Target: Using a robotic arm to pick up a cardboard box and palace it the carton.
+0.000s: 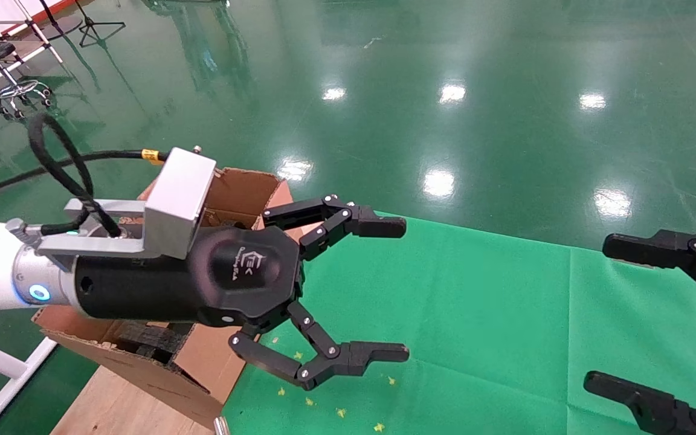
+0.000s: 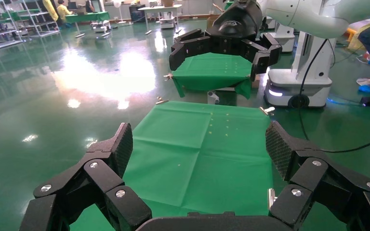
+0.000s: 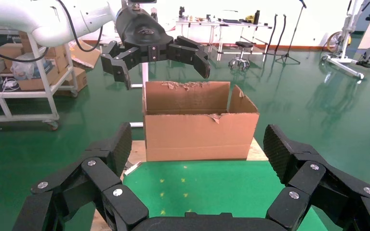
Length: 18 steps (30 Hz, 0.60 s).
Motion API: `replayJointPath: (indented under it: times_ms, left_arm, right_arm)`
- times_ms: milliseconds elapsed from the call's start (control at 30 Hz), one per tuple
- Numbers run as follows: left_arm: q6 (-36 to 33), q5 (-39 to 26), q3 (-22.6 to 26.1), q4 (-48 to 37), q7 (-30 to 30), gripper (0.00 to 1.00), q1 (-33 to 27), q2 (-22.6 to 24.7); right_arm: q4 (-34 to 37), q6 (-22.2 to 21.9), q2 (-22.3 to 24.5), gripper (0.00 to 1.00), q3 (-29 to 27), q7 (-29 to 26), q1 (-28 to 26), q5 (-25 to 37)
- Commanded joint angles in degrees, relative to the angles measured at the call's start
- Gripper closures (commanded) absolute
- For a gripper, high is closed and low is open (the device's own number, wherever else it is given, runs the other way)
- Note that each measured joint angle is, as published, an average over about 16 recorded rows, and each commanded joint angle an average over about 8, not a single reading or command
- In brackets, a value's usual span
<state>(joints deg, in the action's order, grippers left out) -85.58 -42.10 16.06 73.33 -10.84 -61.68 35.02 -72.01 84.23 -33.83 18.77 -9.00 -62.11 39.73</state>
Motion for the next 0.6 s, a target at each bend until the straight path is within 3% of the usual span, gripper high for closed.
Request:
replayJointPath:
  times_ms: [33,600]
  left_arm:
    - [0.0,0.0,0.0,0.0,0.0,0.00,0.0,0.0]
    - [0.0,0.0,0.0,0.0,0.0,0.00,0.0,0.0]
  right_arm:
    - [0.0,0.0,0.0,0.00,0.0,0.0,0.0,0.0]
    - [0.0,0.0,0.0,0.00,0.0,0.0,0.0,0.0]
